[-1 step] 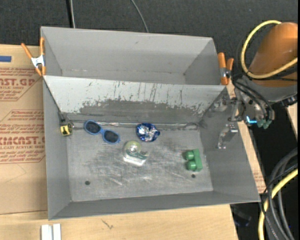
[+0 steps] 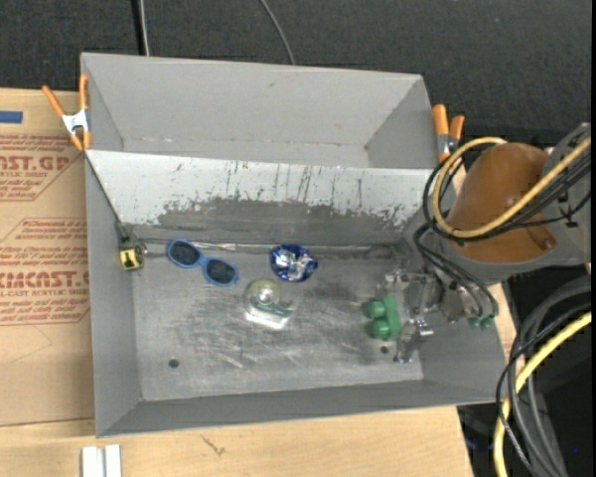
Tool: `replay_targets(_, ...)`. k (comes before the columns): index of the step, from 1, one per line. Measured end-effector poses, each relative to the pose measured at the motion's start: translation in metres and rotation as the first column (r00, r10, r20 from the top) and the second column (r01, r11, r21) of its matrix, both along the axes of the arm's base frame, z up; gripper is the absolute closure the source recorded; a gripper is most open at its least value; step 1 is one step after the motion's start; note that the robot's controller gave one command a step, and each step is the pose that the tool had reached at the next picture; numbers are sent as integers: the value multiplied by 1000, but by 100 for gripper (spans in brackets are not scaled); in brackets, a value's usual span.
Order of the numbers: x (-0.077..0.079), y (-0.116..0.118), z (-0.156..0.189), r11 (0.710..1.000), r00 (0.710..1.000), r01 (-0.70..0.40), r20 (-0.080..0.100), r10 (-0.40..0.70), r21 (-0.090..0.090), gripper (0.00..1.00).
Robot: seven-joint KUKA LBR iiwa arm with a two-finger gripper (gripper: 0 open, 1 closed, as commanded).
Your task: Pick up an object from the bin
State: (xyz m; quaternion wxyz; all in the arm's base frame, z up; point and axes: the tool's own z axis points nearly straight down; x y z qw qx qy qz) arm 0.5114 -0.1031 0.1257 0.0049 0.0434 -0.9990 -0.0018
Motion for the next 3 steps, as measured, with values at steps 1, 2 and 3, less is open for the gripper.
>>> replay_targets(1, 11, -20, -54, 970, 970, -242, 18, 242, -4, 0)
replay_targets(2, 12, -19, -52, 970, 970, -244, 19, 244, -5, 100)
replay_targets(3, 1, -46, 131, 895, 895, -446, 18, 446, -10, 100)
